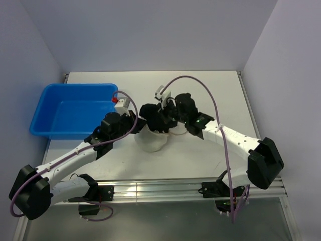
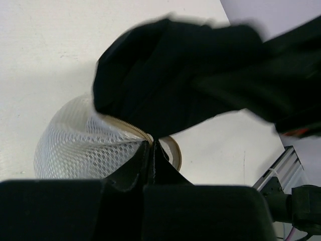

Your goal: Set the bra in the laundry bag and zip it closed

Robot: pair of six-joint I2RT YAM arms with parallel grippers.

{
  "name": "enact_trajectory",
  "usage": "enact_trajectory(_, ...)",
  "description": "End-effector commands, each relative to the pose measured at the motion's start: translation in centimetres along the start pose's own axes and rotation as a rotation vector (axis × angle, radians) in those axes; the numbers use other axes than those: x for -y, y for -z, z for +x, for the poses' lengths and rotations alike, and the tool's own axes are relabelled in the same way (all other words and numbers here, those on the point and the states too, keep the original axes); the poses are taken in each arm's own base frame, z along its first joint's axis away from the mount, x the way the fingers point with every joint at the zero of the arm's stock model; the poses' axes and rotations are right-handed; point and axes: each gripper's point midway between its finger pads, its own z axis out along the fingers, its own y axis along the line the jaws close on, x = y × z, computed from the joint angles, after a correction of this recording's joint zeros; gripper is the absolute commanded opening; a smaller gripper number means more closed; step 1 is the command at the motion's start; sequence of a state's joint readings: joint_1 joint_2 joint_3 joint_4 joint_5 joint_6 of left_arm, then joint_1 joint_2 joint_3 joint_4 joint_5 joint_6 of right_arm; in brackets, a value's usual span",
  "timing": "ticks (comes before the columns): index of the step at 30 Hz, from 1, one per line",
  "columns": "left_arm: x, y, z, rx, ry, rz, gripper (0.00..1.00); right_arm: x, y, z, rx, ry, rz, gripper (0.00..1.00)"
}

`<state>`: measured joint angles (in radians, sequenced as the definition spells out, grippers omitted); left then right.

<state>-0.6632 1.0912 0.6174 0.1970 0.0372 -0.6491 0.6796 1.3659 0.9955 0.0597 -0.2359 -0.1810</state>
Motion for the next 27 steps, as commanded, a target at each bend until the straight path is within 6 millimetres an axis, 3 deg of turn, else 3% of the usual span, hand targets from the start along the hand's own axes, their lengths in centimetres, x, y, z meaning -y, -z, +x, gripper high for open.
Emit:
enact_trajectory(1,3.1,0.1,-2.8,0.056,0.01,0.09,0.0,-1.2,-1.3,-1.2,0.109,0.009,0.016,0.0)
enact_trajectory(6,3.0,1.1,-4.5,0.149,0.028,0.078,0.0,-3.6,-0.6,0.9,0.097,-0.147,-0.063,0.0)
enact_trajectory(13,3.2,1.4,-4.9,0.167,0.019,0.09,0.0,-7.2,0.6,3.5,0.026,-0.416,-0.19,0.0)
enact_trajectory(16,3.2,1.1,-4.9,0.166,0.006,0.088,0.0,-9.0,1.8,3.6,0.024,-0.433,-0.283,0.0)
enact_trajectory(20,3.5,0.6,-4.5,0.137,-0.013,0.11,0.0,-11.3,4.8,1.4,0.104,-0.395,-0.435,0.0)
enact_trajectory(23,4.3,0.6,-3.9,0.119,-0.017,0.16,0.0,-12.3,5.9,0.5,0.133,-0.387,-0.496,0.0)
enact_trajectory(25,5.4,0.9,-3.4,0.099,-0.027,0.23,0.0,-12.4,5.8,0.3,0.147,-0.406,-0.509,0.0)
enact_trajectory(27,6.4,1.6,-2.9,0.082,-0.031,0.285,0.0,-12.0,4.0,1.8,0.091,-0.449,-0.482,0.0)
